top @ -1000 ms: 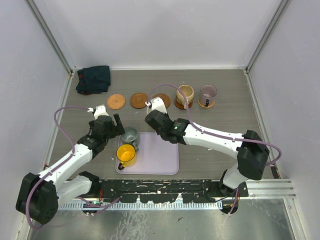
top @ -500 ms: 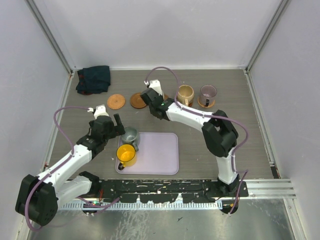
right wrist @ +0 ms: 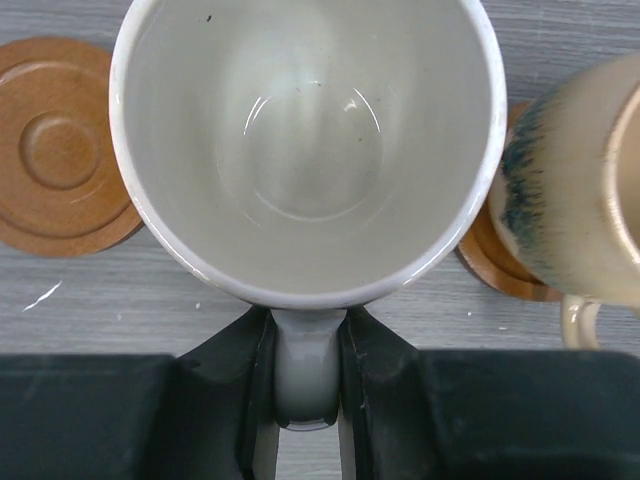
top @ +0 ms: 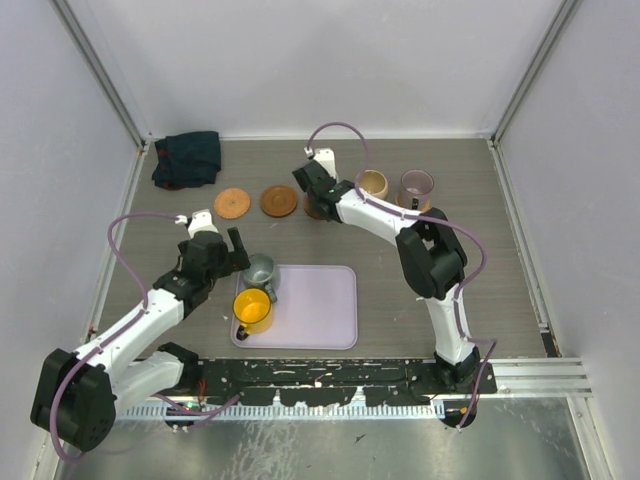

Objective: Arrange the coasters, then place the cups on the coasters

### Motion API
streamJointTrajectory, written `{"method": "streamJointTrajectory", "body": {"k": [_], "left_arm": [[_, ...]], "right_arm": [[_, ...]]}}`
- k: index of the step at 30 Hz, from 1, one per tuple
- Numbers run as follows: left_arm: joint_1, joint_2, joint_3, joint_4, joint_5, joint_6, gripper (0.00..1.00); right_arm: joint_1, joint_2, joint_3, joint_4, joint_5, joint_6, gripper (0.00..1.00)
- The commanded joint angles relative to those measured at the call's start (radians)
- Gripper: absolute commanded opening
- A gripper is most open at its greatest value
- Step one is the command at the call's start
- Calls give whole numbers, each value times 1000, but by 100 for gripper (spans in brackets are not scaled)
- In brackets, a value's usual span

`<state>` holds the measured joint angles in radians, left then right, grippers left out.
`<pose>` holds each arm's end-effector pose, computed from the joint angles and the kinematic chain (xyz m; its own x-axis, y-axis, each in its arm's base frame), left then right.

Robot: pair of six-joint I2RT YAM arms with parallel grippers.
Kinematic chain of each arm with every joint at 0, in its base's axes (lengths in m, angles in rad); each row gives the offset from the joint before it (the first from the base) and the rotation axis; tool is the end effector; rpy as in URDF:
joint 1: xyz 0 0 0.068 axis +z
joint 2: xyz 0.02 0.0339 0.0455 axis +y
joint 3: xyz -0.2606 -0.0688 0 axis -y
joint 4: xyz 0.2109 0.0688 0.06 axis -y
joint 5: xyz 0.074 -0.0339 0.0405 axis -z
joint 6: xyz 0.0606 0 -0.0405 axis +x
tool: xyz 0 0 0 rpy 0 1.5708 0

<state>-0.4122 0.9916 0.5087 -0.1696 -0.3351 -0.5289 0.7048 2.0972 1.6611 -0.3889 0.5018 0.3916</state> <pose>0.1878 -0.0604 0.2071 -0.5504 -0.2794 -0.7868 -0.1608 0.9602 -0.2285 0.3645 0.2717 0.2107 -0.6391 -0.1043 -0.7620 -0.0817 0.9944 -0.0676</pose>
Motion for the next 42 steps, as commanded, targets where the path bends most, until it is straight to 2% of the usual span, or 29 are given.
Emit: {"method": "streamJointTrajectory", "body": {"k": [1, 42], "left_arm": [[-5, 10, 30, 10, 11, 24, 98], [-5, 45, 31, 22, 17, 18, 98]], "right_arm": [[-23, -27, 51, 93, 15, 27, 1], [-26, 45, 61, 55, -72, 49, 1]]}}
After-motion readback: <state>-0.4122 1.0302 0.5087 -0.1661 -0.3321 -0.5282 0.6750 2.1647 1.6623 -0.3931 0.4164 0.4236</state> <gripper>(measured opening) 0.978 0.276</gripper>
